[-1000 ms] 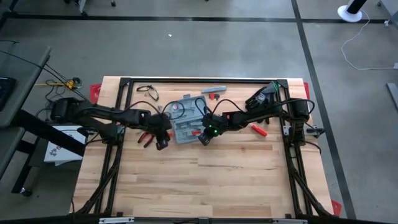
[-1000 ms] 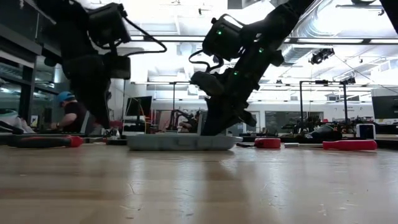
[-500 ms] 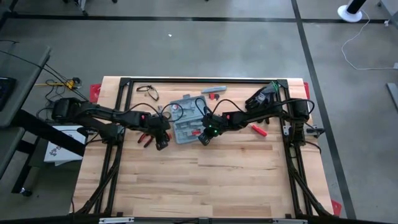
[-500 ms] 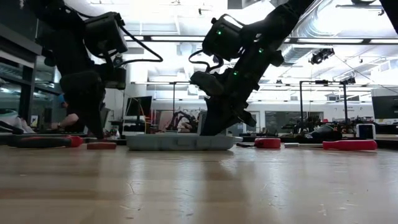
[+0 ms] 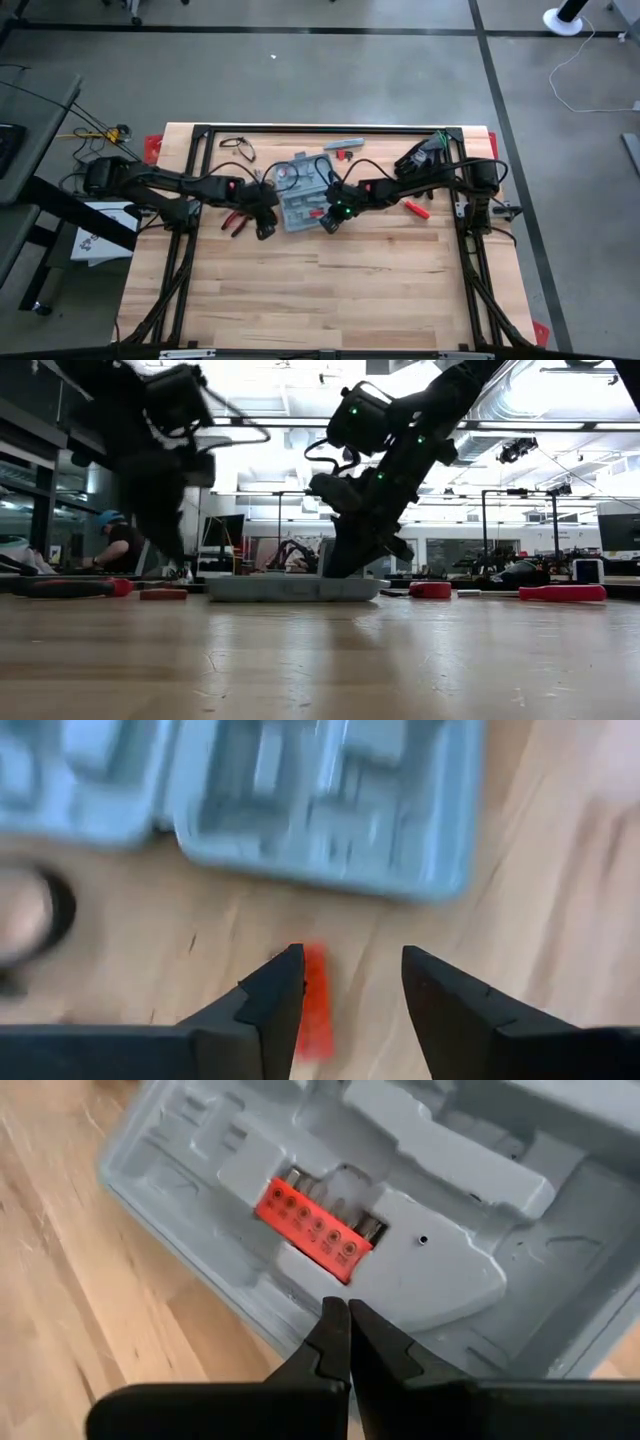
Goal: Prefit tool cases
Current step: Remove the orange terminal block from the gray prefit tool case
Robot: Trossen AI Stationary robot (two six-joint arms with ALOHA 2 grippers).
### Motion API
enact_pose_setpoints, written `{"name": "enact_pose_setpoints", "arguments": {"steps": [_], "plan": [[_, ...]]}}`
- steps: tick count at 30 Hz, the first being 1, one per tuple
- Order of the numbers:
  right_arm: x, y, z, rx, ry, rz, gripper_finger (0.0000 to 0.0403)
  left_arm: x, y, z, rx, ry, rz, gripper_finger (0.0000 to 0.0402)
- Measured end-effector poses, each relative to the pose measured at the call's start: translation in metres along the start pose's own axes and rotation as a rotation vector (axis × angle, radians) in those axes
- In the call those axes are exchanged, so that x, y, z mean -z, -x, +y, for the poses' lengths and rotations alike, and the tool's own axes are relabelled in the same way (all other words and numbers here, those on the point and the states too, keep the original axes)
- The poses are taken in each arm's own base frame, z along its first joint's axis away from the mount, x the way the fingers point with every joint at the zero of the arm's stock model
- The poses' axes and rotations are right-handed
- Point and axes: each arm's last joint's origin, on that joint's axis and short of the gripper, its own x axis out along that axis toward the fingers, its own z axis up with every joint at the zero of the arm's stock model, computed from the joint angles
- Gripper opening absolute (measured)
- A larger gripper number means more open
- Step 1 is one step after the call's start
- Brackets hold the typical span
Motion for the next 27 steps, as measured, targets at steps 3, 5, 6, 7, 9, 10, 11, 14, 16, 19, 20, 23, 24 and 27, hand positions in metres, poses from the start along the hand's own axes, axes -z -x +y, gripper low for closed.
{"name": "enact_pose_setpoints", "arguments": {"steps": [3, 5, 6, 7, 9, 10, 11, 14, 16, 19, 20, 23, 24, 27], "plan": [[-0.004, 0.008, 0.001, 0.002, 0.007, -0.030, 0.0000, -0.018, 0.006, -0.005, 0.004, -0.050, -0.117, 0.0153], [-0.006, 0.009, 0.001, 0.001, 0.012, -0.036, 0.0000, -0.029, 0.007, -0.009, 0.004, -0.092, -0.180, 0.0150], [-0.006, 0.008, -0.001, 0.007, 0.011, -0.031, 0.0000, -0.034, 0.005, -0.011, 0.002, -0.115, -0.191, 0.0149], [-0.005, 0.008, -0.002, 0.014, 0.011, -0.022, 0.0000, -0.039, 0.001, -0.013, 0.003, -0.139, -0.194, 0.0147], [-0.004, 0.008, -0.003, 0.029, 0.011, -0.013, 0.0000, -0.048, -0.007, -0.017, 0.020, -0.186, -0.176, 0.0144], [-0.003, 0.008, -0.004, 0.041, 0.012, -0.005, 0.0000, -0.052, -0.014, -0.019, 0.027, -0.209, -0.159, 0.0142], [-0.002, 0.008, -0.005, 0.050, 0.014, 0.007, 0.0000, -0.057, -0.020, -0.022, 0.034, -0.234, -0.142, 0.0141], [0.000, 0.009, -0.006, 0.064, 0.019, 0.027, 0.0000, -0.070, -0.040, -0.028, 0.053, -0.312, -0.096, 0.0140], [0.000, 0.009, -0.007, 0.069, 0.029, 0.034, 0.0000, -0.082, -0.050, -0.031, 0.051, -0.345, -0.088, 0.0140], [0.000, 0.009, -0.007, 0.065, 0.034, 0.032, 0.0000, -0.097, -0.060, -0.033, 0.040, -0.372, -0.083, 0.0140], [0.000, 0.009, -0.007, 0.063, 0.033, 0.034, 0.0000, -0.101, -0.063, -0.033, 0.036, -0.380, -0.078, 0.0140], [0.000, 0.009, -0.006, 0.061, 0.032, 0.034, 0.0000, -0.105, -0.070, -0.031, 0.022, -0.410, -0.026, 0.0140], [0.000, 0.009, -0.006, 0.060, 0.033, 0.034, 0.0000, -0.104, -0.073, -0.029, 0.017, -0.419, -0.002, 0.0140], [0.000, 0.009, -0.006, 0.059, 0.038, 0.035, 0.0000, -0.100, -0.078, -0.027, 0.017, -0.462, 0.040, 0.0140]]}}
